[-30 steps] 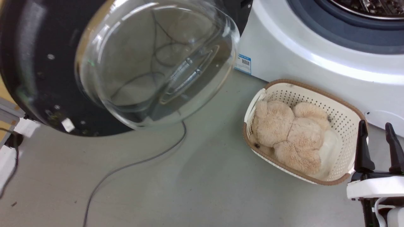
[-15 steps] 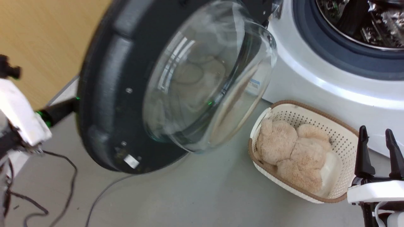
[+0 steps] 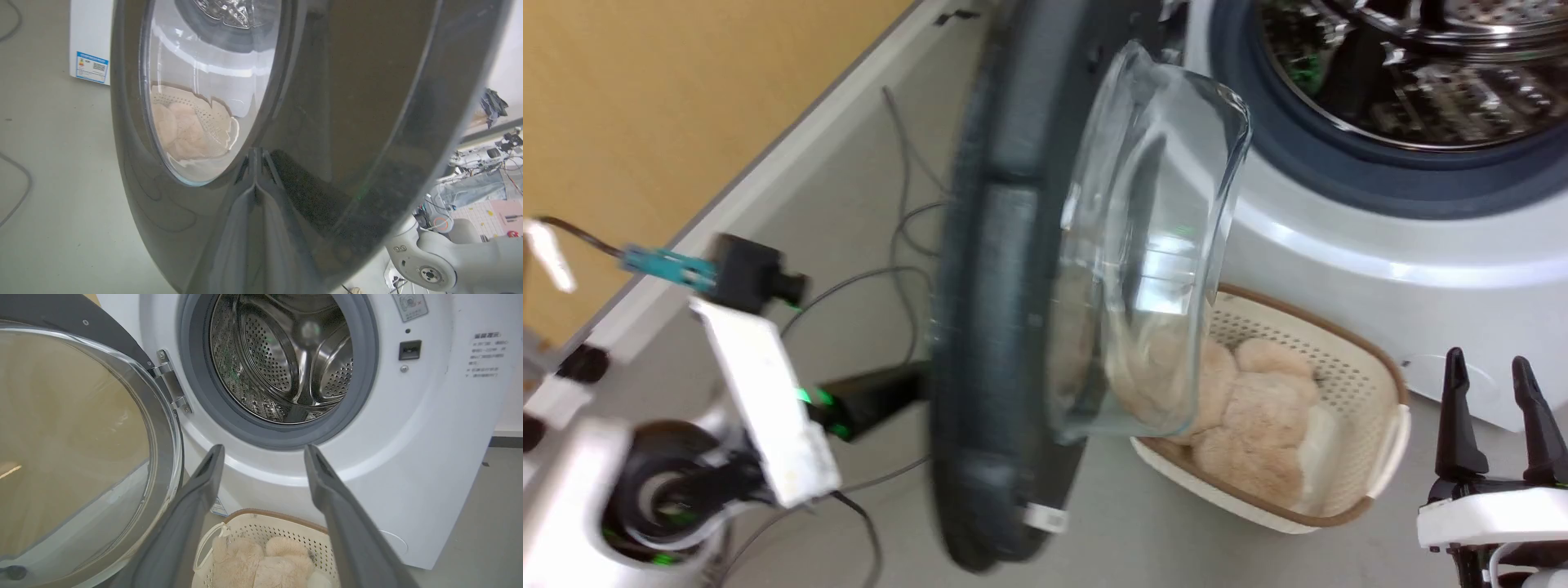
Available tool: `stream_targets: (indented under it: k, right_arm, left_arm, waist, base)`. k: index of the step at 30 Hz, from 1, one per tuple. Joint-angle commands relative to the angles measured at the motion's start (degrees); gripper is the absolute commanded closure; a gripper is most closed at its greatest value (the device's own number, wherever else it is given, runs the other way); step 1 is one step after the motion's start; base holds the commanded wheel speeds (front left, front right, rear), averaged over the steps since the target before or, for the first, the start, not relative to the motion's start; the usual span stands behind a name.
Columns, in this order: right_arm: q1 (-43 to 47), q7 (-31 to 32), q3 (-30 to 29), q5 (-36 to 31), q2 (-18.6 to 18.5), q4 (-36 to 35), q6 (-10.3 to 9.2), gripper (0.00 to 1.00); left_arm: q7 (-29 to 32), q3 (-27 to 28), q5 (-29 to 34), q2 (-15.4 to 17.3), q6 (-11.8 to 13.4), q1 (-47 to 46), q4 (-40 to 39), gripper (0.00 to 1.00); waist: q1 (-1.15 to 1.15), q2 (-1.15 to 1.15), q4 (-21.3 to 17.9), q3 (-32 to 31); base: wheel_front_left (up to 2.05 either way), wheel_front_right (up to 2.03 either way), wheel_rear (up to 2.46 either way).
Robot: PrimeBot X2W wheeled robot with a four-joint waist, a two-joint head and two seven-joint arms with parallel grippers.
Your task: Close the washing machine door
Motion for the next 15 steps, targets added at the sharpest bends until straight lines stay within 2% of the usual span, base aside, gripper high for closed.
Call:
stream_targets:
  k: [1,15]
  right_arm:
    - [0.8,-0.2,0.3,0.0,0.1,-0.5,0.06,0.00]
    - [1.0,-0.2,1.8,0.4,0.1,-1.5,0.06,0.00]
  left_arm:
    - [-1.0,-1.4,-0.3,-1.2,-0.3,1.1,-1.1,1.00]
    - [-9.0,-11.2,-1.9,-6.7,-0.3,-0.5,-0.6,1.00]
  waist:
    - [0.00,0.00,-2.0,-1.0]
    - [0.00,0.00,-14.3,-1.7]
  base:
    - [0.00,0.00,0.00]
    - [0.00,0.00,0.00]
